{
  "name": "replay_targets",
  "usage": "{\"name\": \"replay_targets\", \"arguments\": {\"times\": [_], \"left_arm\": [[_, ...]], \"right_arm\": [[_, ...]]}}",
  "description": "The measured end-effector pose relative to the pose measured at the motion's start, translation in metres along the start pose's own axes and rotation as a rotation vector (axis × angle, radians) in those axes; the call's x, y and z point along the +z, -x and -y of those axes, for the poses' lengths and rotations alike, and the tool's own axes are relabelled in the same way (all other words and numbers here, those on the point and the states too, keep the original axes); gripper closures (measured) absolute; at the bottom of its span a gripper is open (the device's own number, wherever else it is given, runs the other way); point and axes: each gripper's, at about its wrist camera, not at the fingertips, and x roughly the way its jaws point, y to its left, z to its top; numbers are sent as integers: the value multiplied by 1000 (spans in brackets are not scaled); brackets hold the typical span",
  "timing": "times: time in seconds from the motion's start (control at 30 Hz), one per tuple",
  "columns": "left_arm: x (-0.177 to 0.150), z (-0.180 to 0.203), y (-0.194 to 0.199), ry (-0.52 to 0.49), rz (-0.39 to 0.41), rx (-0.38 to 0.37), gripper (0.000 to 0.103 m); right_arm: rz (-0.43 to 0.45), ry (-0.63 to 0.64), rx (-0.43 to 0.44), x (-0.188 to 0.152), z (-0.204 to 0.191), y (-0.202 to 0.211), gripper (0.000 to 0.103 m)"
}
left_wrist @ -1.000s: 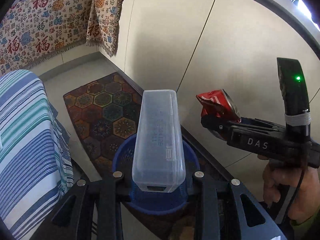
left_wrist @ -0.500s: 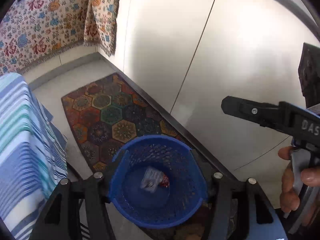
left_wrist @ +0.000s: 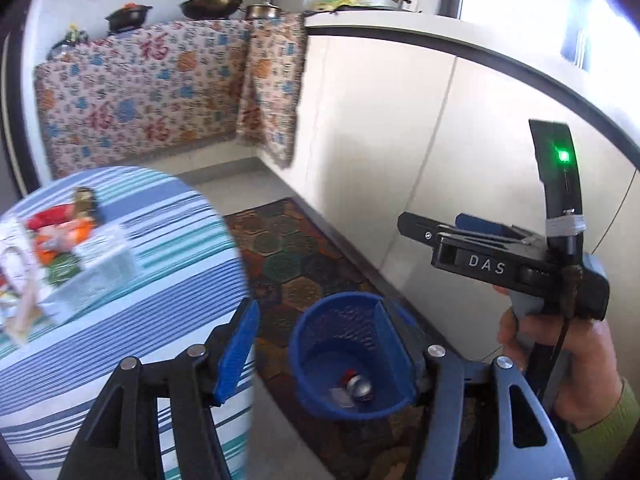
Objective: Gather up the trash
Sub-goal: 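Return the left tool to the table and grasp the wrapped snack bar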
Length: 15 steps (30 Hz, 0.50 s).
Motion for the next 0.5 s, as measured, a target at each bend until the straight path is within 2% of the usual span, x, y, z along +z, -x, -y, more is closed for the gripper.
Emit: {"name": "replay_targets", "arguments": {"times": [0.23,0.4,0.5], "left_arm": [[-37,-80,40,75,-33,174,41],[-66,-151,65,178,-68,295,41],[-74,-177,70,211,-92,340,41]], "right_arm": [[-23,200,156,-13,-104,-13,10],[-72,332,266,-35,-179,-26,10],[-113,393,303,-48,-215,-37,10]]}}
